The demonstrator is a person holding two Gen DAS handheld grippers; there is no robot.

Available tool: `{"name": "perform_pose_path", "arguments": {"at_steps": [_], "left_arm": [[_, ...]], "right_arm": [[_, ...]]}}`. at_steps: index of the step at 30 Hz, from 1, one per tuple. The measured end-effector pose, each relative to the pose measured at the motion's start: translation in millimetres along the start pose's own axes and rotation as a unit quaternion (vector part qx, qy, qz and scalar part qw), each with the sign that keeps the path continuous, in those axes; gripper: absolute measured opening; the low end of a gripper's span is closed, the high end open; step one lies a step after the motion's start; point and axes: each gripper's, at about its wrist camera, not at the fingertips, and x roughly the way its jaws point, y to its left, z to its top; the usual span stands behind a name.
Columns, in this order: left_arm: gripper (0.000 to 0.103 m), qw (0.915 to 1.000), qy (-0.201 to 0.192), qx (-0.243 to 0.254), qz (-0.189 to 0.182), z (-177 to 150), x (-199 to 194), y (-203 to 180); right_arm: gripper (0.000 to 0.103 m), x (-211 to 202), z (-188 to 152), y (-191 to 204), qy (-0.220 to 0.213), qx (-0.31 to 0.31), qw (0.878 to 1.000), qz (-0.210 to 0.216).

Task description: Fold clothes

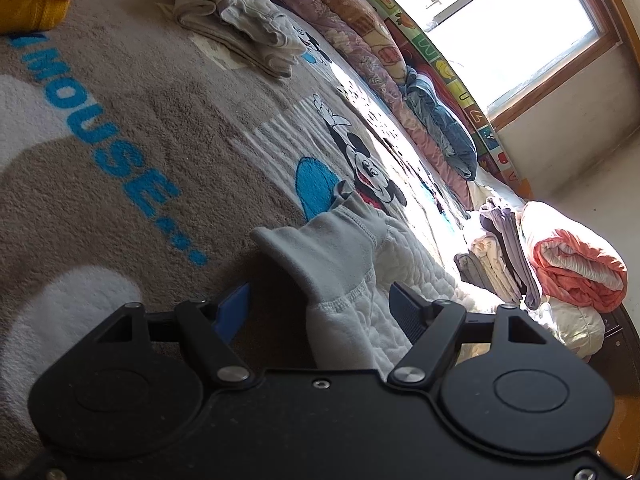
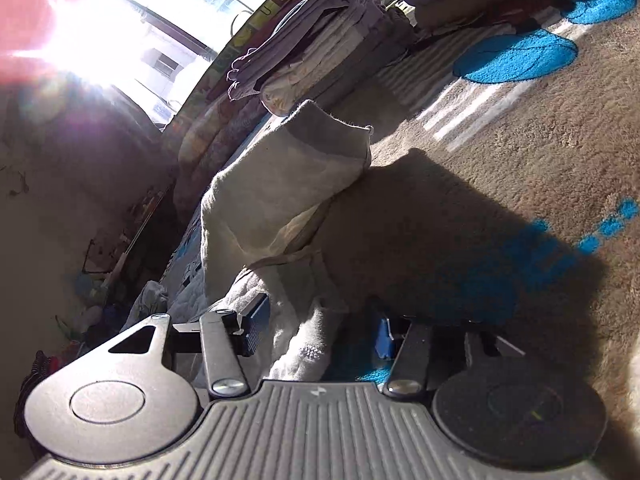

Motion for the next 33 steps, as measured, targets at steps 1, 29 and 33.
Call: {"name": "perform_pose_path", "arguments": {"at_steps": [1,29,33], "left_arm": [[0.075,1.0000,-0.001,-0.001,0.000,0.8,-0.4,1.2],[0.075,0.9958,-0.035,0.077,0.036,6.9,7.7,-38.9],[0.075,0.9955,-0.040,0.077,0.038,13.6,11.0,-34.2]], "right_arm": [[0.025,0.8,-2.8,3.3,0.003,-0.008,1.000,-0.001],[0.052,-73.6,21.0,20.2,-0.069,-0.166,0.980,-0.085],[0.064,-46.3,54.5,49.4,-0.053,-0.299,0.947,-0.101]]}}
